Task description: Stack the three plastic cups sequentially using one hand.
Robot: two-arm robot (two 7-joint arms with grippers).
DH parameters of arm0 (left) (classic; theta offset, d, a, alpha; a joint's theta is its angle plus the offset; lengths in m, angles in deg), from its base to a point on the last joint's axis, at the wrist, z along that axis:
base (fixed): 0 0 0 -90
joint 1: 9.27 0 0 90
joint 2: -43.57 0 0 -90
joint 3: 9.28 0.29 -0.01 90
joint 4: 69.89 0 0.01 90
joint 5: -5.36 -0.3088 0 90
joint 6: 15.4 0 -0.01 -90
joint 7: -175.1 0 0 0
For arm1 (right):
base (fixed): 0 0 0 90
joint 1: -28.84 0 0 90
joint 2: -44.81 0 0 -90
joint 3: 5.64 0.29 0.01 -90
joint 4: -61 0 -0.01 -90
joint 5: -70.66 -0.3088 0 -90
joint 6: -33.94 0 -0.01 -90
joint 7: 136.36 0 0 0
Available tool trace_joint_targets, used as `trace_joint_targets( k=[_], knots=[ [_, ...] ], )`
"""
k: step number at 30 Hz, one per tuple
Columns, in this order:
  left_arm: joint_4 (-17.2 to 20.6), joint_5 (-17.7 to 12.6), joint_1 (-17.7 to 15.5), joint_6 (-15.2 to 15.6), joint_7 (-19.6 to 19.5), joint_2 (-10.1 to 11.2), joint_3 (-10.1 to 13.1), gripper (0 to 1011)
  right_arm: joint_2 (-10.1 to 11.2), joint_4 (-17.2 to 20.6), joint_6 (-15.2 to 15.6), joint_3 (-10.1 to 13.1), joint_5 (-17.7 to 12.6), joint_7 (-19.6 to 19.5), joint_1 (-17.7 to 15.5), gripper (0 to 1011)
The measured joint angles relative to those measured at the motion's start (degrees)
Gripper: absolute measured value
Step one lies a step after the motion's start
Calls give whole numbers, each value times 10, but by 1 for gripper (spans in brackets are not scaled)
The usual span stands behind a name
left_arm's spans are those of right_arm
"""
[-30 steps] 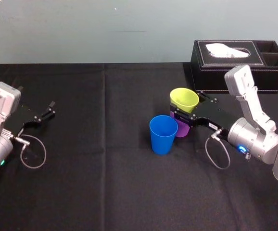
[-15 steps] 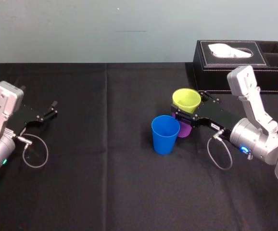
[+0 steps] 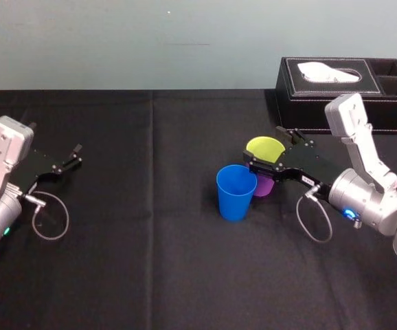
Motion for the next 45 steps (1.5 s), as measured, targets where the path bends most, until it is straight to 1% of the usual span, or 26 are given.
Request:
trace_joint_targets(
  k=[6, 11, 15, 16, 18, 19, 20, 21, 25, 26, 28, 29, 30, 32, 35, 40, 45],
  knots=[
    [0, 0, 0, 0, 0, 0, 0, 1011, 10, 26, -10, 8, 2, -1, -17, 1002],
    [0, 0, 0, 0, 0, 0, 0, 1011, 26, 60, -10, 20, -1, -3, -45, 1002],
    [0, 0, 0, 0, 0, 0, 0, 1011, 39, 81, -10, 29, -5, -2, -67, 1002],
    [0, 0, 0, 0, 0, 0, 0, 1011, 46, 90, -11, 34, -8, -2, -80, 1002],
    [0, 0, 0, 0, 0, 0, 0, 1011, 53, 99, -15, 41, -12, -2, -95, 1002],
    [0, 0, 0, 0, 0, 0, 0, 1011, 60, 107, -21, 48, -15, -2, -110, 1002],
    [0, 0, 0, 0, 0, 0, 0, 1011, 63, 111, -24, 51, -17, -1, -119, 1002],
    [0, 0, 0, 0, 0, 0, 0, 1011, 69, 118, -31, 58, -21, 0, -136, 1003],
    [0, 0, 0, 0, 0, 0, 0, 1011, 79, 131, -45, 70, -28, 2, -172, 1002],
    [0, 0, 0, 0, 0, 0, 0, 1011, 83, 137, -52, 75, -32, 4, -190, 1002],
    [0, 0, 0, 0, 0, 0, 0, 1011, 87, 141, -59, 78, -36, 10, -212, 1003],
    [0, 0, 0, 0, 0, 0, 0, 1011, 87, 141, -59, 78, -36, 10, -212, 1003],
    [0, 0, 0, 0, 0, 0, 0, 1011, 89, 143, -66, 76, -38, 16, -229, 1002],
    [0, 0, 0, 0, 0, 0, 0, 1011, 89, 143, -68, 75, -38, 17, -233, 1003],
    [0, 0, 0, 0, 0, 0, 0, 1011, 87, 140, -79, 64, -34, 26, -242, 1003],
    [0, 0, 0, 0, 0, 0, 0, 1011, 77, 133, -92, 48, -26, 34, -238, 1002],
    [0, 0, 0, 0, 0, 0, 0, 1011, 59, 115, -102, 30, -16, 38, -220, 1002]
  ],
)
